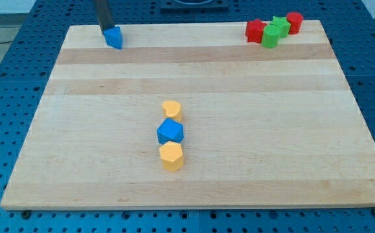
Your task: Place the blue triangle to the top of the yellow heart
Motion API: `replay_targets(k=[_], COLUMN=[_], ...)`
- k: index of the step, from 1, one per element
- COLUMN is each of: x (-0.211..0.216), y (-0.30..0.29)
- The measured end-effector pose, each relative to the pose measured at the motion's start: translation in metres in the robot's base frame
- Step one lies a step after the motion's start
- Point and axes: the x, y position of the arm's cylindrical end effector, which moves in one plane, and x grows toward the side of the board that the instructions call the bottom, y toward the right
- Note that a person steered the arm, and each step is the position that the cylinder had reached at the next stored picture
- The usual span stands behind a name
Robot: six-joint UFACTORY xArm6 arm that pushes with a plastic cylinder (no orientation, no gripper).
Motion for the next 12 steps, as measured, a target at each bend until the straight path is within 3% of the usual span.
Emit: replay_targets(k=[2,4,5,6,9,12], x=[0.074,0.085,0.115,0.127,0.098,0.159], y=[0.073,0.054,0.076,0.107,0.130,0.132])
